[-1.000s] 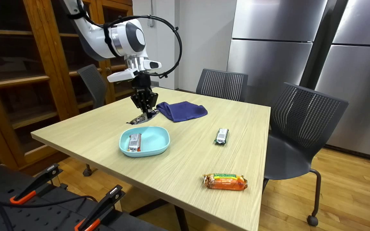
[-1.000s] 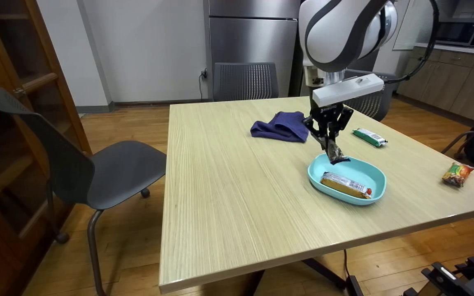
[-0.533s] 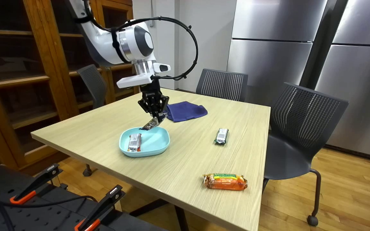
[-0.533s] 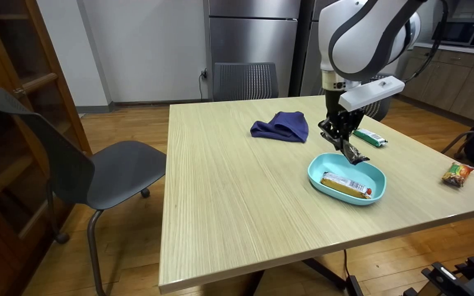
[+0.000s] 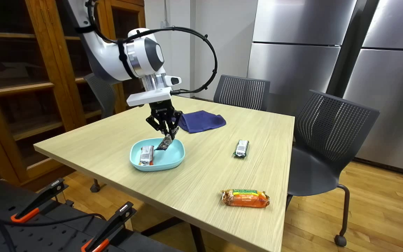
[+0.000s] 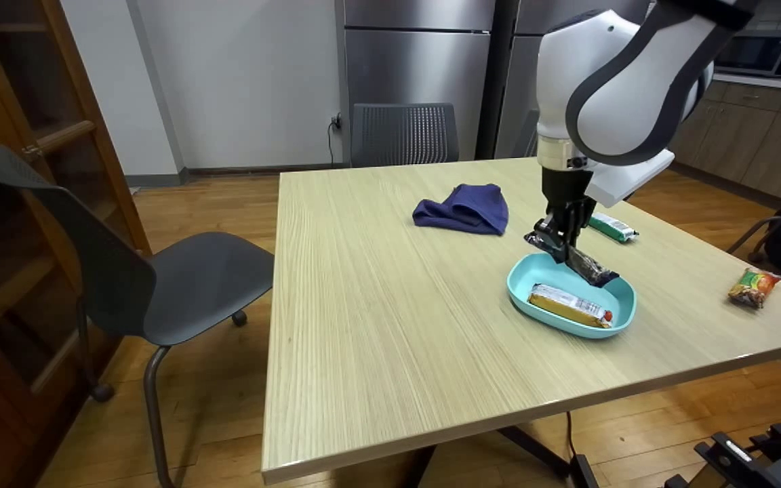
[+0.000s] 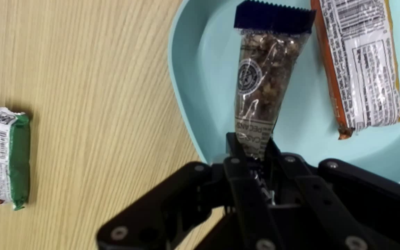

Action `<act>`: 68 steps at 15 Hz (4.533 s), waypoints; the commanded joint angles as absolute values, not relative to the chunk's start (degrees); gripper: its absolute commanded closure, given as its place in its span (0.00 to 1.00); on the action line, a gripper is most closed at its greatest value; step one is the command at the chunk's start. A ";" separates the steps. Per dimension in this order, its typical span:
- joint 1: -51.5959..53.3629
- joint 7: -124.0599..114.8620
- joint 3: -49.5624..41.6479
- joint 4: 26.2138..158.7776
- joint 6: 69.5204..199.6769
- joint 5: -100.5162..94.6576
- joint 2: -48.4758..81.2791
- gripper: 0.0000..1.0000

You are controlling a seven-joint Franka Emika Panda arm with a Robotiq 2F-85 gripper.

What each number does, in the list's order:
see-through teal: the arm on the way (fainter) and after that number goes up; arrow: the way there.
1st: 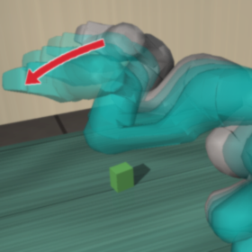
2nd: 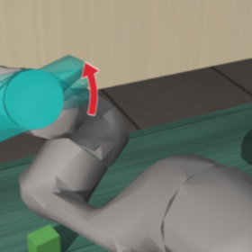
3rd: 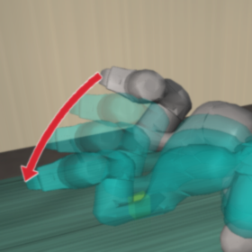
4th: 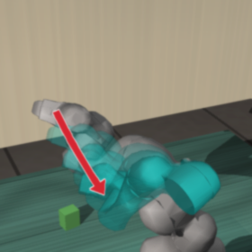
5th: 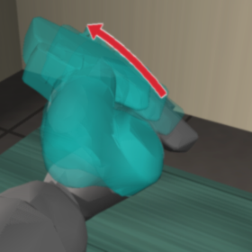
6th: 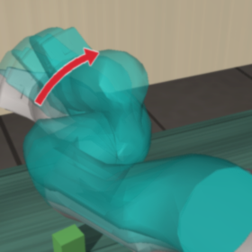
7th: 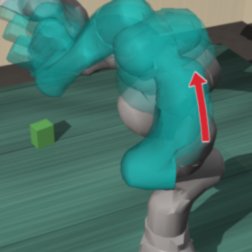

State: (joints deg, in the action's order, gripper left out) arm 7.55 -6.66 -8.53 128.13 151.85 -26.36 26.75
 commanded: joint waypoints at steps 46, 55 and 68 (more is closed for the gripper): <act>-7.92 4.83 -5.42 120.40 148.01 -0.28 24.37 0.00; -12.94 4.81 -6.86 106.12 145.72 1.89 34.62 0.00; -15.30 8.49 -8.69 88.79 136.08 -2.41 47.59 0.00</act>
State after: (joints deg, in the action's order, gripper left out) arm -14.41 5.98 -8.72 93.17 139.51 -0.70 45.27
